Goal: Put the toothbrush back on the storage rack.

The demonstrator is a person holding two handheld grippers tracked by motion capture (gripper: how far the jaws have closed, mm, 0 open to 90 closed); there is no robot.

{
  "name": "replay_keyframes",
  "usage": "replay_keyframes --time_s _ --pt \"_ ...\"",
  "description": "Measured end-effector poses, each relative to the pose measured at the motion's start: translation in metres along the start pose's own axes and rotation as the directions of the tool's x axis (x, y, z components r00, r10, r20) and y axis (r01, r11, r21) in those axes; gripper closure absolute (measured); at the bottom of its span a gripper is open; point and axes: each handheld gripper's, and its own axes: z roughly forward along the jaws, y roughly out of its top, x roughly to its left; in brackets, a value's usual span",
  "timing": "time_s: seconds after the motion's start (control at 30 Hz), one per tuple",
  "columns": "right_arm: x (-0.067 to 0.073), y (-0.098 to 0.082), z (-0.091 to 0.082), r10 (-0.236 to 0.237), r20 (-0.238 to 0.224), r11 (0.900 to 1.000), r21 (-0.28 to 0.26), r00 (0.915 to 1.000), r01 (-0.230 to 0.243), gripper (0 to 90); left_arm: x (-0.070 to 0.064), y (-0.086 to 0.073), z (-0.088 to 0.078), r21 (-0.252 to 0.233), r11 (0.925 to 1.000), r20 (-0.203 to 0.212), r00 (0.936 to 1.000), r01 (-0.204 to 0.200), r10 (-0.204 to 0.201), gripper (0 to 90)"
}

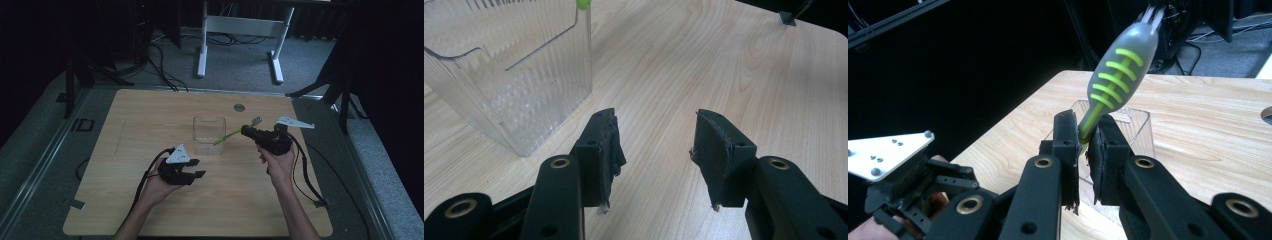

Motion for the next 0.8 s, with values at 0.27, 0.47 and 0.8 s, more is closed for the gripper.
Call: replay_keyframes --time_s 0.27,0.47,0.8 --pt "-0.006 0.002 0.004 0.004 0.032 1.000 -0.014 0.9995 -0.003 82.6 0.000 0.000 0.001 -0.001 1.0000 0.002 1.0000 -0.001 0.001 51.7" --pt "-0.009 0.001 0.009 -0.003 0.068 1.000 -0.015 0.9977 0.004 82.6 -0.001 0.000 0.001 -0.002 1.0000 0.005 1.0000 -0.001 0.001 51.7" --pt "-0.014 -0.004 0.022 -0.028 0.104 0.999 0.018 0.9942 0.027 82.6 -0.001 0.000 0.002 0.001 1.0000 0.007 1.0000 -0.006 0.006 51.6"
